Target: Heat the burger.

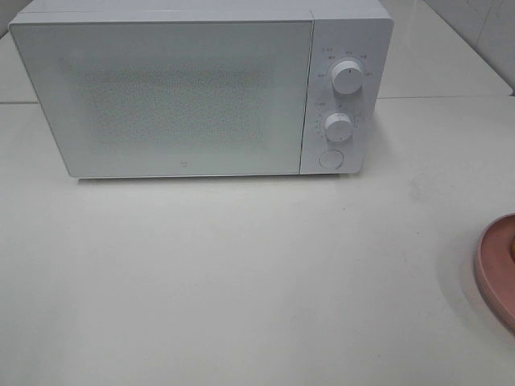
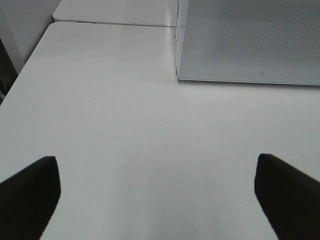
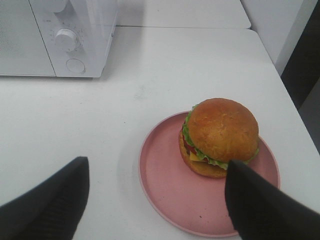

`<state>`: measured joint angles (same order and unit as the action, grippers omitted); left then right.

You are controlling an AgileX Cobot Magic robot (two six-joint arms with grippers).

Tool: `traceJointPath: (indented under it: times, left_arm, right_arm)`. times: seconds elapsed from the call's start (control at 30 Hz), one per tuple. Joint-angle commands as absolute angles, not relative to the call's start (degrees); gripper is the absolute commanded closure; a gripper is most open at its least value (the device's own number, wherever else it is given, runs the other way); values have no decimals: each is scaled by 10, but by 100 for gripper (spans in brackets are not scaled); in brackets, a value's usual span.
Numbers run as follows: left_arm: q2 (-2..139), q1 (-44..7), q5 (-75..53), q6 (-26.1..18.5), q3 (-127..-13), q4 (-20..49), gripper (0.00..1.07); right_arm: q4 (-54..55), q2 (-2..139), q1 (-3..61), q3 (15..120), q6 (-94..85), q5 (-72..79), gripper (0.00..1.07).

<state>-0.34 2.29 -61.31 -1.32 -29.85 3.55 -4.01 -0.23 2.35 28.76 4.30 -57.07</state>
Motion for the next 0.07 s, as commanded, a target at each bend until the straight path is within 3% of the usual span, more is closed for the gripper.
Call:
traceJointPath:
  times: [0.03, 0.07]
  left_arm:
    - [-16, 25, -614, -10, -298, 37, 9]
    - [-16, 25, -614, -10, -298, 37, 9]
  right_arm:
    - [-40, -18, 20, 286, 35, -570, 32]
    - [-40, -18, 20, 286, 35, -570, 32]
